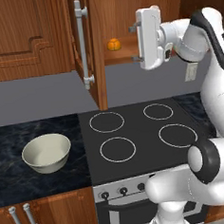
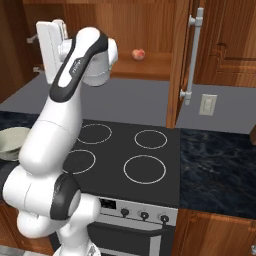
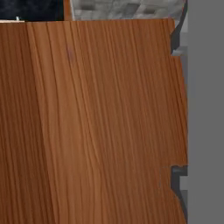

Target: Open the cabinet. Pick the orange and peach from the cabinet and place them into the bowl. Then close the cabinet.

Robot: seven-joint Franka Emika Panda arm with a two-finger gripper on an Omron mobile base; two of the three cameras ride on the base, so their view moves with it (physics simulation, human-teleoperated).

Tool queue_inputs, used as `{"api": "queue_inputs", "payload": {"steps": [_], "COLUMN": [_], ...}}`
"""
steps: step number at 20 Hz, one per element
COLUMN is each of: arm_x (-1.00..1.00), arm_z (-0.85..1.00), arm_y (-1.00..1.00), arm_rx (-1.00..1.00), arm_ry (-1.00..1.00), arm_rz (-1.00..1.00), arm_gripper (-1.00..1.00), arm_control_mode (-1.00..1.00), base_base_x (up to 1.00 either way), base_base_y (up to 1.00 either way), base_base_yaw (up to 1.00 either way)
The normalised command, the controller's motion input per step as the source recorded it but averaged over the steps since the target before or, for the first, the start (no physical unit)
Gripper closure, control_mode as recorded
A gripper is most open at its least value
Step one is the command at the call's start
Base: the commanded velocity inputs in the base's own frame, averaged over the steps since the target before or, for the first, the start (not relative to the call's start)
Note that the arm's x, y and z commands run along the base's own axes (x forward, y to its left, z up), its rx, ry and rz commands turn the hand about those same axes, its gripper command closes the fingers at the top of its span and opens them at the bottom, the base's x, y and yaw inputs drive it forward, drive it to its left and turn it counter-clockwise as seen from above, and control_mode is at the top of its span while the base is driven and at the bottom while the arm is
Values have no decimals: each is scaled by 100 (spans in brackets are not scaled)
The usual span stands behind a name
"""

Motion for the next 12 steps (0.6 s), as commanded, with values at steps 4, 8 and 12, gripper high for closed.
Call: {"api": "queue_inputs", "payload": {"steps": [4, 8, 12], "arm_x": [-79, -69, -48], "arm_z": [0, -3, -51], "arm_y": [-62, -41, -6], "arm_rx": [-45, -54, -66], "arm_ry": [-11, -15, -18], "arm_rz": [20, 21, 25], "arm_gripper": [-100, -100, -100], "arm_control_mode": [-100, -100, -100], "base_base_x": [0, 0, 0], "base_base_y": [0, 0, 0], "base_base_yaw": [0, 0, 0]}}
